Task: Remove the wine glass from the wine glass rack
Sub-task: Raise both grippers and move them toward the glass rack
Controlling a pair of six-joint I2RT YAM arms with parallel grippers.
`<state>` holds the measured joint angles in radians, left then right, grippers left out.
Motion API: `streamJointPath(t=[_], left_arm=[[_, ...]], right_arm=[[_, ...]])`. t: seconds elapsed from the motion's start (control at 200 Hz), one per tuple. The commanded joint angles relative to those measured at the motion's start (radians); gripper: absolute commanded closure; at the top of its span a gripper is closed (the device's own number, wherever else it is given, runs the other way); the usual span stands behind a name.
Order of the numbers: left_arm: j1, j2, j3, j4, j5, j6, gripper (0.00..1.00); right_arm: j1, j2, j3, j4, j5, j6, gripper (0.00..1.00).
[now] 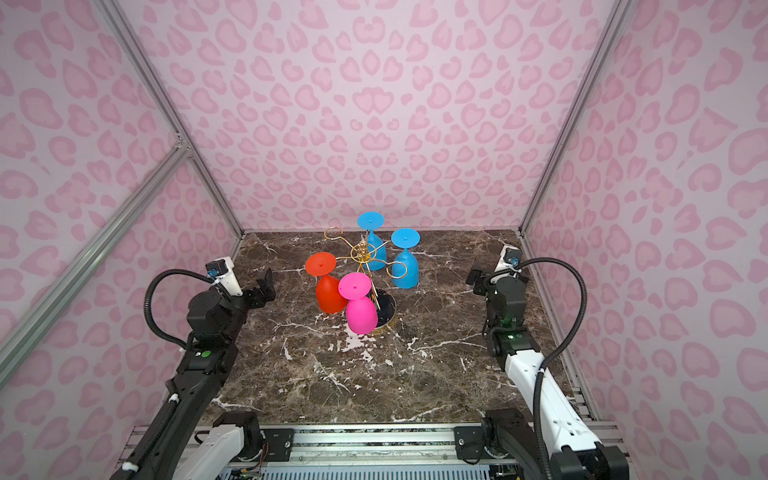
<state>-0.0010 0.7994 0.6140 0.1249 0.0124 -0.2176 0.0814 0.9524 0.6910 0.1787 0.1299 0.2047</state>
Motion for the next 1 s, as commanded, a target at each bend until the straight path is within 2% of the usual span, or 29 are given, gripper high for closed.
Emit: streamJointPath(t=[0.0,0.175,0.32,0.505,0.655,0.995], left_arm=[[0.0,-0.053,0.07,-0.293,0.067,-0.097,0.02],[-0.001,-0.05,0.184,-0.473,0.187,-0.187,0.01],[-0.002,-0.009,0.26,-0.544,0.358,-0.283,0.07],[-0.005,0.033,0.329,-0.576,0.498,-0.437,0.11],[-0.007,0.051,0.361,-0.516,0.614,-0.589,0.11],[-0.035,0.067,0.367,-0.454,0.652,-0.941,0.12]], right_arm=[[-0.008,-0.026,0.147,-0.378,-0.167,0.146,0.02],[-0.006,-0.009,0.297,-0.476,-0.432,0.268,0.04],[0.019,-0.004,0.318,-0.501,-0.525,0.353,0.05],[0.092,-0.013,0.331,-0.56,-0.528,0.345,0.06],[0.116,-0.036,0.322,-0.572,-0.521,0.363,0.06],[0.124,-0.052,0.307,-0.555,-0.534,0.405,0.06]])
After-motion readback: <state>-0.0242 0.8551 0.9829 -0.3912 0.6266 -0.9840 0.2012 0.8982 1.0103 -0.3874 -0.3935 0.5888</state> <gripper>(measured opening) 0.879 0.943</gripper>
